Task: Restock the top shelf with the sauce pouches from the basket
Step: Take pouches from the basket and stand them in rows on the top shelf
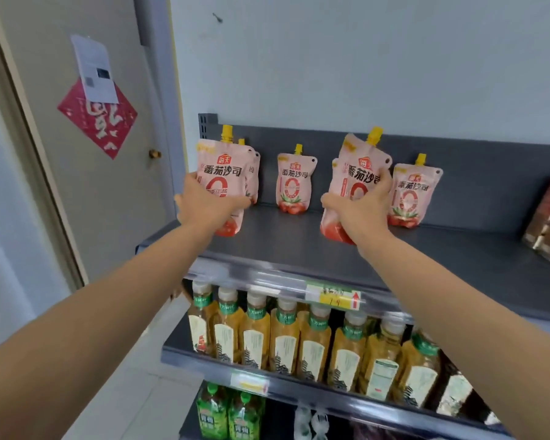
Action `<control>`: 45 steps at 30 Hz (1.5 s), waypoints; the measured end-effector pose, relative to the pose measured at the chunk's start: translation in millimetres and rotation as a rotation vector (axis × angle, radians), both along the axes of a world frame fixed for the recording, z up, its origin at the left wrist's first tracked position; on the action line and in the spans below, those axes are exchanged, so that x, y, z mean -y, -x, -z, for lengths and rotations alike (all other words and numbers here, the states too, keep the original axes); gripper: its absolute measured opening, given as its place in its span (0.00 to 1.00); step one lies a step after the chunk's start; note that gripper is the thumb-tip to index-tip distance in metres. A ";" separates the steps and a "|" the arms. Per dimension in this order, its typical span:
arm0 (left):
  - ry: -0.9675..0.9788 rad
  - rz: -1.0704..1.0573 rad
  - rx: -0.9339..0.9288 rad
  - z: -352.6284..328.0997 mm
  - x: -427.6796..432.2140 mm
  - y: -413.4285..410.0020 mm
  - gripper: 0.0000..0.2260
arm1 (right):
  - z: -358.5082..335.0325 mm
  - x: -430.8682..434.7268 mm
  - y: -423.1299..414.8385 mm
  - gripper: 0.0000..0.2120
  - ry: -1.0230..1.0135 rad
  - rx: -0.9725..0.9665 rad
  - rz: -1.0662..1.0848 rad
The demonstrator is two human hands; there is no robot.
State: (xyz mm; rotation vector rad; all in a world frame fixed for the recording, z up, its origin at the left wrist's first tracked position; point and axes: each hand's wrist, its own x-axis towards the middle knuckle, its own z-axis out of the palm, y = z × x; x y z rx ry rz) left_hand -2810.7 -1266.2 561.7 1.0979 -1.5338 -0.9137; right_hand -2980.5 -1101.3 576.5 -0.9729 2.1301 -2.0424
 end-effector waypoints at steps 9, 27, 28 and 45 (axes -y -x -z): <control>-0.010 -0.073 0.114 6.6 88.6 47.0 0.42 | 19.5 82.0 21.5 0.59 -0.144 -0.116 0.063; 0.029 0.095 0.136 44.2 174.6 108.3 0.48 | 31.7 182.4 36.2 0.60 -0.268 -0.101 0.228; 0.046 0.103 0.143 45.7 175.5 107.1 0.48 | 33.4 187.0 37.3 0.61 -0.273 -0.100 0.241; 0.161 0.139 0.269 55.4 177.2 100.7 0.51 | 56.4 227.9 39.0 0.64 -0.332 -0.164 0.350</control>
